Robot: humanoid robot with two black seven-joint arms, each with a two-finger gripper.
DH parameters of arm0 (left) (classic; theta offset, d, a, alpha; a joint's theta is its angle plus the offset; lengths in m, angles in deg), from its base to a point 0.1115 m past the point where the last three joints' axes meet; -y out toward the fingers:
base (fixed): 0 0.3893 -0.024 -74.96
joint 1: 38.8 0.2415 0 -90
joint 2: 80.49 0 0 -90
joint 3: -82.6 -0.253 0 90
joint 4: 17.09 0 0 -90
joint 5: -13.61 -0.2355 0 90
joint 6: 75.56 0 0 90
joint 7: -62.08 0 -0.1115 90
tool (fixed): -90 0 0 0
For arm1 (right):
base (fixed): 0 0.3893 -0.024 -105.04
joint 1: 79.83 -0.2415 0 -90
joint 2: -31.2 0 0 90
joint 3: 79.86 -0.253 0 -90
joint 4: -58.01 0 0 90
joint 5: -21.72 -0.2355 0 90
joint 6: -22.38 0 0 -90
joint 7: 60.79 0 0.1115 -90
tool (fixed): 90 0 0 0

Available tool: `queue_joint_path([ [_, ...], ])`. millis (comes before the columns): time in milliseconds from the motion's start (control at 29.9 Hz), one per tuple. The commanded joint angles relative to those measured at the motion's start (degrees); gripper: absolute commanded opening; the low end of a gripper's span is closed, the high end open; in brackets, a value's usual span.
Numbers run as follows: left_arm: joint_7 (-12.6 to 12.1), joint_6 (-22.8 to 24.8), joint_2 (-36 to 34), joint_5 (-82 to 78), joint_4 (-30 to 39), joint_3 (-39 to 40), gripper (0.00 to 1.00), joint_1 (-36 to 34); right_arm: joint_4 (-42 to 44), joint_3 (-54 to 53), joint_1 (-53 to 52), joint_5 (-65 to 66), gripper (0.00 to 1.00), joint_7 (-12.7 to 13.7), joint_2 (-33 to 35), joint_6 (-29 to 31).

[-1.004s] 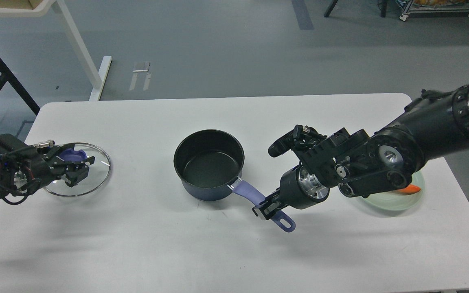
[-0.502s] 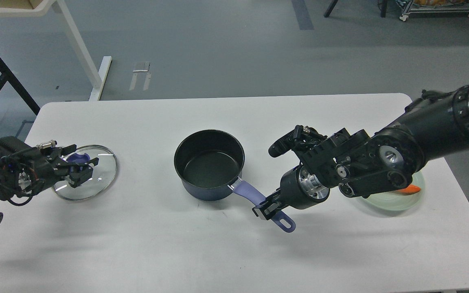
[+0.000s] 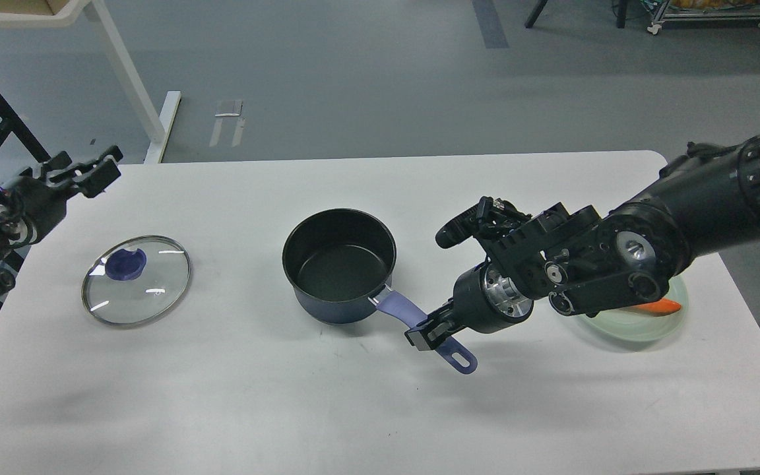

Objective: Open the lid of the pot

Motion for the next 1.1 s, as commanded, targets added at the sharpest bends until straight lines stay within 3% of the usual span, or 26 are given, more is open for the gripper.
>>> queue_joint_path([
  [0,0.02,3.87,-0.08,10.60,0.08,-0.01,0.99,-2.42,-0.04,-0.96,0.02,0.01,0.77,0.01,1.18,-0.11],
  [167,0.02,10.64,-0.26,23.33,-0.01,0.86,0.99,-6.11,1.54,-4.02,-0.24,-0.08,0.96,-0.07,4.86,-0.46],
  [301,0.02,15.92,0.00,32.75,-0.01,1.74,0.99,-8.48,6.45,-11.41,0.81,-0.52,0.98,0.02,11.02,-0.46],
  [435,0.02,17.68,1.75,38.73,-0.27,6.04,1.00,-8.58,12.17,-19.83,4.66,-0.52,0.99,0.02,18.21,-0.55],
  [602,0.02,18.04,5.88,40.58,-0.63,12.81,1.00,-7.78,18.41,-44.59,21.07,-0.43,0.99,0.28,26.58,-0.37],
  [870,0.02,20.23,12.65,50.85,-3.26,15.28,1.00,-6.91,26.50,-82.13,45.70,-0.61,0.99,0.37,26.15,-0.55],
  [1071,0.02,23.83,15.64,60.79,-7.04,15.89,1.00,-5.50,28.88,-98.33,55.03,-1.75,0.99,0.10,21.67,-0.64],
])
